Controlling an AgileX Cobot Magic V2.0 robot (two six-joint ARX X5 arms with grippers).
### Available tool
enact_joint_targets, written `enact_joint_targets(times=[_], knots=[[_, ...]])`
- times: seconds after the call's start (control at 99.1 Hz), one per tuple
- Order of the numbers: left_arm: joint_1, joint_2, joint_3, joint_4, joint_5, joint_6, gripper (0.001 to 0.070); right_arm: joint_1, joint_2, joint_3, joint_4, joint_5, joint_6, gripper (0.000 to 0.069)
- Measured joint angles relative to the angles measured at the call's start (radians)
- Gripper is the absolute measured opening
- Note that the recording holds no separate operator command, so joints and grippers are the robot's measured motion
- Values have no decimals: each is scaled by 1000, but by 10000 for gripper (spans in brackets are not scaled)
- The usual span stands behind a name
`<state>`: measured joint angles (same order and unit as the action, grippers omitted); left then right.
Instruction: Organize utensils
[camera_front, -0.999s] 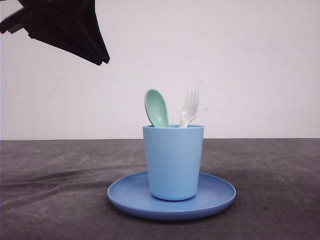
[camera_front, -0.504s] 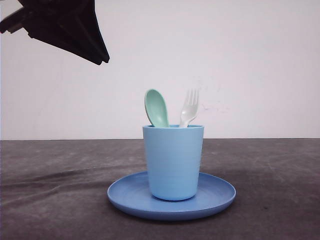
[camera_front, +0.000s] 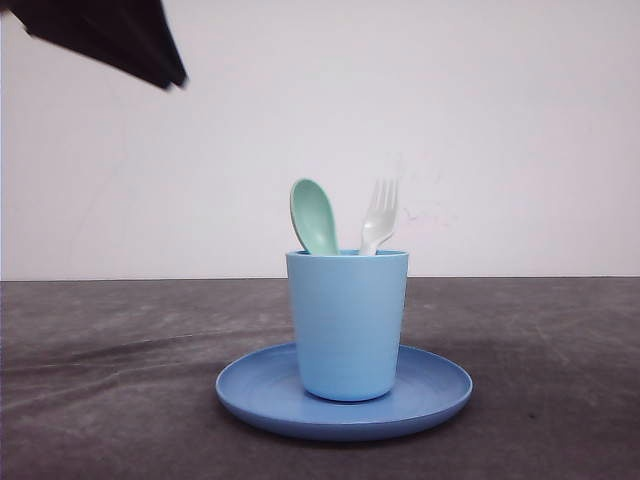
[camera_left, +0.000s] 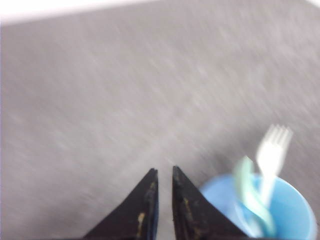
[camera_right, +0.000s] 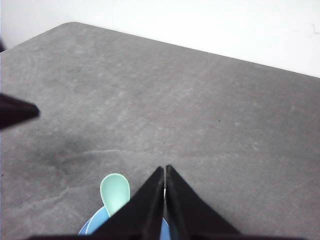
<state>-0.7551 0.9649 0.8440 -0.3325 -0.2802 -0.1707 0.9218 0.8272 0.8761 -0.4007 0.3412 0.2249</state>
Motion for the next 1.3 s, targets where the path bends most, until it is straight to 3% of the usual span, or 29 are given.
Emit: enact_joint_targets(times=[0.232,0.858,0.948,1.1,1.301], knots=[[127,-146,-35,7,-2,82,25,0,0,0,0,0,0,4],[603,-732,-572,3,-2,100,25,0,0,0,0,0,0,4],[660,-811,-639,-1,18,100,25,0,0,0,0,0,0,4],[705,-900,-708,-1,26,100,25,0,0,0,0,0,0,4],[709,-959,-766,19,52,100,25,0,0,0,0,0,0,4]])
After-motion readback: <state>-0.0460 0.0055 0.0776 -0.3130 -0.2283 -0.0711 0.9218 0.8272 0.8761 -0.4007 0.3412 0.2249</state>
